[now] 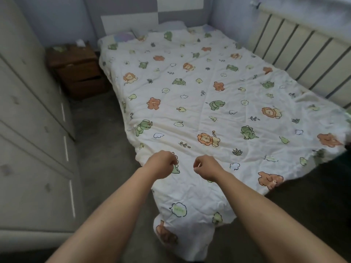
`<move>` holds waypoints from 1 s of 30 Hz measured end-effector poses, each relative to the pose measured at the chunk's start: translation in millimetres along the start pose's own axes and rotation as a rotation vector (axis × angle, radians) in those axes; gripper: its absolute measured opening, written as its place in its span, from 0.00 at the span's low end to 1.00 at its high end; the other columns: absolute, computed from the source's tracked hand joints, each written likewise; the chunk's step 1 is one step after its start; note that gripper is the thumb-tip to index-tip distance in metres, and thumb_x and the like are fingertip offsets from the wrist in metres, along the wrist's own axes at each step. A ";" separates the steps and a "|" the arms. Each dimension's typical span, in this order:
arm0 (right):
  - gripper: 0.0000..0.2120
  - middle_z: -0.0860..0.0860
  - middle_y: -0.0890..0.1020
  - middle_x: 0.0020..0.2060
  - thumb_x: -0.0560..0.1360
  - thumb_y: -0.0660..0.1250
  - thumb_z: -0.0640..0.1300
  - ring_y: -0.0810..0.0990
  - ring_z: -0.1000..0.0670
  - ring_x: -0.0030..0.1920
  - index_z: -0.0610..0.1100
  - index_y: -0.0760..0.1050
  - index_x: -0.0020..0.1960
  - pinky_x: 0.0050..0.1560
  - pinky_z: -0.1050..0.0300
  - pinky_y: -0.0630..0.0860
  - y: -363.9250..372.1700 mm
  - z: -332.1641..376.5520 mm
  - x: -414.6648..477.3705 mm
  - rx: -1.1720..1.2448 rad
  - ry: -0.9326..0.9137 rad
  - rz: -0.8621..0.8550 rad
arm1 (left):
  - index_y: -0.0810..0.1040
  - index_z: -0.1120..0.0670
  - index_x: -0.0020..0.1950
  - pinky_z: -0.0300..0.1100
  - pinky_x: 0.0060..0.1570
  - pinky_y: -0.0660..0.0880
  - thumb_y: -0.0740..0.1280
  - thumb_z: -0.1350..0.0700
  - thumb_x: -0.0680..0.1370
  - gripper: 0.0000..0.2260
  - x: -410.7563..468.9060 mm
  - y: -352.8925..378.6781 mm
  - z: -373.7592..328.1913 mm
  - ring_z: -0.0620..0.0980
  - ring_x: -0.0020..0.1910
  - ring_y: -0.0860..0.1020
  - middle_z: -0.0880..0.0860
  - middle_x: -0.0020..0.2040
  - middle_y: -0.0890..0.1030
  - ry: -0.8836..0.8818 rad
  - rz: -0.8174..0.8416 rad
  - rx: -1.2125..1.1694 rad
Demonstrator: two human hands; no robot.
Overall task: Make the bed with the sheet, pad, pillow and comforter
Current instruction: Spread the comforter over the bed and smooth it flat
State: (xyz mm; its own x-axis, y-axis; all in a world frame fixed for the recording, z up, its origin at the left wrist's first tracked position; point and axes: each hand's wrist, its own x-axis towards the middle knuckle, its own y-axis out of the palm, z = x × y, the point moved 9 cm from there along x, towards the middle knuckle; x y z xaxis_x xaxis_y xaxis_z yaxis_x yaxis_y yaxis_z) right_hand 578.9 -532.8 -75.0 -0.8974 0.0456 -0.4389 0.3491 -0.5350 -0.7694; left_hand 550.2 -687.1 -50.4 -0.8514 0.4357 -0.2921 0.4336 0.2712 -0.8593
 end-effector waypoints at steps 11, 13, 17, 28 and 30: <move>0.11 0.47 0.78 0.57 0.75 0.65 0.42 0.77 0.46 0.55 0.46 0.77 0.56 0.55 0.53 0.75 114.0 -91.8 27.5 -0.134 -0.033 0.190 | 0.76 0.50 0.63 0.47 0.55 0.74 0.58 0.63 0.76 0.18 18.4 169.8 32.0 0.54 0.58 0.75 0.52 0.62 0.77 -0.201 0.139 -0.051; 0.15 0.48 0.77 0.60 0.74 0.67 0.44 0.76 0.46 0.57 0.47 0.75 0.60 0.57 0.53 0.74 141.2 -111.5 33.1 -0.195 -0.048 0.239 | 0.73 0.49 0.67 0.46 0.57 0.73 0.60 0.63 0.77 0.20 19.0 205.1 34.8 0.53 0.62 0.73 0.51 0.64 0.74 -0.225 0.172 -0.047; 0.28 0.47 0.70 0.61 0.68 0.73 0.50 0.71 0.44 0.61 0.48 0.67 0.65 0.59 0.50 0.70 190.6 -139.3 38.1 -0.400 -0.121 0.310 | 0.68 0.49 0.69 0.49 0.55 0.73 0.67 0.58 0.75 0.23 16.0 266.6 47.0 0.54 0.62 0.70 0.52 0.63 0.69 -0.240 0.228 -0.003; 0.06 0.46 0.76 0.50 0.73 0.64 0.43 0.74 0.43 0.51 0.47 0.67 0.47 0.43 0.55 0.63 222.2 -146.1 44.5 -0.573 -0.334 0.116 | 0.73 0.56 0.52 0.44 0.42 0.63 0.63 0.59 0.77 0.05 25.6 293.7 51.6 0.55 0.56 0.73 0.54 0.53 0.76 -0.182 0.020 0.223; 0.08 0.46 0.78 0.46 0.72 0.67 0.45 0.75 0.44 0.47 0.48 0.67 0.43 0.41 0.56 0.63 226.1 -143.4 35.1 -0.442 -0.319 0.208 | 0.73 0.56 0.51 0.44 0.41 0.63 0.63 0.59 0.77 0.04 11.8 293.6 57.2 0.56 0.54 0.75 0.54 0.52 0.77 -0.177 0.068 0.261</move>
State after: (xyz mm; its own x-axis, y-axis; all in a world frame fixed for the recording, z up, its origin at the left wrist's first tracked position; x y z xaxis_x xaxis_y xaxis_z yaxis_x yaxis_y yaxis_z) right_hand 665.0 -531.2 -330.9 -0.8110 -0.3154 -0.4927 0.5447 -0.0999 -0.8327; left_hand 650.6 -651.4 -330.2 -0.8712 0.2832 -0.4010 0.4202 0.0075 -0.9074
